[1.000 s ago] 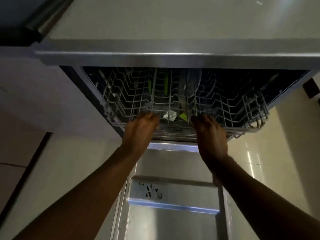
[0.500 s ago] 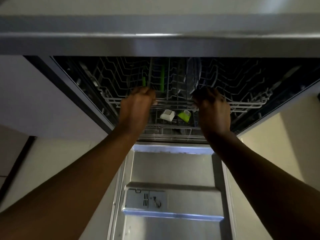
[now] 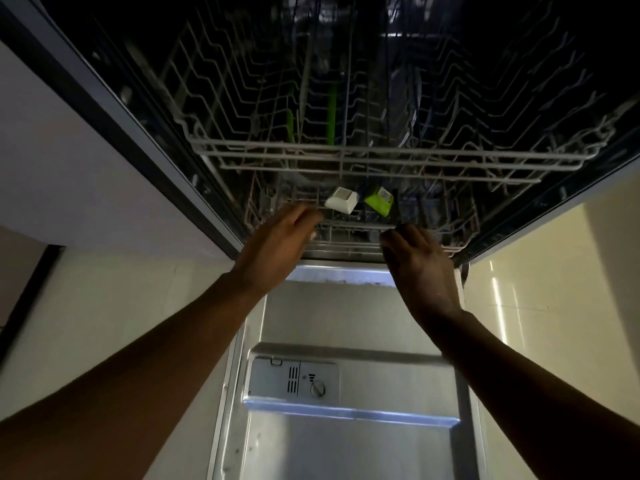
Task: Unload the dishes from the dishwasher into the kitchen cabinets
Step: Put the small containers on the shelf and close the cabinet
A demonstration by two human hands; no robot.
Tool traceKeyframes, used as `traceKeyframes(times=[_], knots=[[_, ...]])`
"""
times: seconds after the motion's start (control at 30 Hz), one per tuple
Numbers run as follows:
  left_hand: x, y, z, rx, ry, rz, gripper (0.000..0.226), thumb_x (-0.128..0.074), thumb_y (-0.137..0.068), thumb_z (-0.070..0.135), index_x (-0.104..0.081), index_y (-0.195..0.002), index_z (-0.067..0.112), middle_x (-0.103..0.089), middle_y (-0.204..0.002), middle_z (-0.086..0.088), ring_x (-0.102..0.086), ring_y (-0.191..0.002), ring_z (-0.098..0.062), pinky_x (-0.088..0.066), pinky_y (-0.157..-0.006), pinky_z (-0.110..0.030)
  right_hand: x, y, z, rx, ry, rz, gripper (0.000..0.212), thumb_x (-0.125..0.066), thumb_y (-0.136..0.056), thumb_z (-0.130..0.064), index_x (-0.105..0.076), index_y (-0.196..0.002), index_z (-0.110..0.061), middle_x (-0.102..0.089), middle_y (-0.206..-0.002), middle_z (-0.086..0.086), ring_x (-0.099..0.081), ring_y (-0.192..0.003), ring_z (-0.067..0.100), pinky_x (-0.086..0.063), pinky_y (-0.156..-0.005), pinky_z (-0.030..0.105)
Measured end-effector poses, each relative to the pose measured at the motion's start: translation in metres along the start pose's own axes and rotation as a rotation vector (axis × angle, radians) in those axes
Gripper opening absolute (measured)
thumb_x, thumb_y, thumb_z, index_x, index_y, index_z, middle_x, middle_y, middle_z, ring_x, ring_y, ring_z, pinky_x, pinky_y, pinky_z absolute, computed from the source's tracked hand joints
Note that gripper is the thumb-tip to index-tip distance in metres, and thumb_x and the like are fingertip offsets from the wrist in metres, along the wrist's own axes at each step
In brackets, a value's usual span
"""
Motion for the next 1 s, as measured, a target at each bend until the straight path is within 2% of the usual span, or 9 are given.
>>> traceKeyframes(times=[0.1, 0.17, 0.33, 0.4, 0.57, 0.67, 0.77, 0.83, 1.0], knots=[[-0.051, -0.007, -0.002, 0.098, 0.050, -0.064, 0.036, -0.056, -0.093, 0.014, -0.056, -0.128, 0.009, -0.056, -0.128, -0.011, -0.056, -0.114, -0.025, -0.048, -0.096, -0.035, -0.043, -0.012, 0.030, -0.089, 0.014, -0.052, 0.030, -0.069, -0.073, 0.005, -0.067, -0.099, -0.008, -0.065, -0.093, 0.013, -0.059, -0.084, 0.032, -0.037, -0.058, 0.028], [-0.073, -0.022, -0.001, 0.217, 0.120, -0.087, 0.044, -0.051, -0.096, 0.014, -0.046, -0.138, 0.008, -0.048, -0.140, -0.013, -0.047, -0.126, -0.029, -0.044, -0.101, -0.040, -0.067, -0.026, 0.042, -0.132, 0.023, -0.076, 0.036, -0.064, -0.078, 0.002, -0.065, -0.113, -0.007, -0.066, -0.105, 0.016, -0.061, -0.094, 0.035, -0.048, -0.067, 0.034], [-0.132, -0.027, -0.008, 0.293, 0.091, -0.257, 0.049, -0.044, -0.097, 0.012, -0.037, -0.145, 0.014, -0.038, -0.150, -0.009, -0.038, -0.134, -0.030, -0.038, -0.106, -0.041, -0.122, -0.028, 0.053, -0.164, 0.057, -0.207, 0.030, -0.038, -0.101, -0.018, -0.059, -0.122, -0.009, -0.062, -0.117, 0.020, -0.059, -0.105, 0.036, -0.042, -0.076, 0.033], [-0.134, -0.020, -0.011, 0.314, 0.108, -0.196, 0.047, -0.047, -0.093, 0.008, -0.045, -0.139, 0.015, -0.048, -0.141, -0.011, -0.046, -0.126, -0.032, -0.044, -0.098, -0.043, -0.123, -0.023, 0.054, -0.176, 0.030, -0.177, 0.032, -0.038, -0.101, -0.019, -0.057, -0.125, -0.011, -0.062, -0.118, 0.019, -0.059, -0.106, 0.034, -0.045, -0.081, 0.035], [-0.121, 0.017, 0.006, 0.410, 0.165, -0.133, 0.021, -0.059, -0.087, 0.017, -0.064, -0.108, 0.012, -0.066, -0.110, -0.012, -0.061, -0.100, -0.031, -0.050, -0.078, -0.039, -0.108, 0.024, 0.050, -0.336, -0.089, -0.171, 0.033, -0.047, -0.097, -0.035, -0.069, -0.104, -0.011, -0.066, -0.105, 0.018, -0.060, -0.097, 0.034, -0.044, -0.075, 0.034], [-0.106, 0.064, 0.040, 0.370, 0.229, -0.107, 0.014, -0.067, -0.082, 0.010, -0.067, -0.095, 0.013, -0.069, -0.095, -0.009, -0.063, -0.089, -0.027, -0.049, -0.069, -0.031, -0.093, 0.077, 0.030, -0.363, -0.181, -0.161, 0.014, -0.062, -0.085, -0.017, -0.071, -0.096, -0.014, -0.070, -0.088, 0.012, -0.066, -0.079, 0.031, -0.052, -0.063, 0.034], [-0.099, 0.113, 0.065, 0.404, 0.281, -0.182, 0.006, -0.066, -0.082, 0.015, -0.061, -0.084, 0.018, -0.064, -0.087, -0.001, -0.059, -0.084, -0.020, -0.049, -0.063, -0.029, -0.091, 0.126, 0.002, -0.223, -0.108, -0.252, 0.024, -0.072, -0.069, -0.004, -0.070, -0.088, -0.018, -0.066, -0.073, 0.004, -0.063, -0.063, 0.026, -0.046, -0.048, 0.028], [-0.101, 0.143, 0.079, 0.421, 0.283, -0.242, 0.013, -0.068, -0.080, 0.014, -0.057, -0.079, 0.020, -0.061, -0.082, 0.004, -0.056, -0.079, -0.016, -0.043, -0.060, -0.024, -0.080, 0.155, -0.011, -0.212, -0.098, -0.277, 0.025, -0.061, -0.067, -0.004, -0.068, -0.084, -0.021, -0.062, -0.069, 0.000, -0.060, -0.060, 0.024, -0.043, -0.046, 0.027], [-0.095, 0.201, 0.114, 0.449, 0.374, -0.332, 0.037, -0.067, -0.079, 0.015, -0.035, -0.070, 0.032, -0.041, -0.072, 0.017, -0.043, -0.070, -0.006, -0.030, -0.057, -0.015, -0.070, 0.221, -0.035, -0.220, -0.140, -0.400, 0.036, -0.084, -0.052, -0.009, -0.060, -0.074, -0.024, -0.059, -0.067, -0.005, -0.057, -0.060, 0.017, -0.039, -0.047, 0.025]])
Point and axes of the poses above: each hand's wrist, its own y-axis away from the middle knuckle, its own x-axis out of the back of the hand, z = x × y, the point moved 10 cm from there along -y, towards the middle knuckle
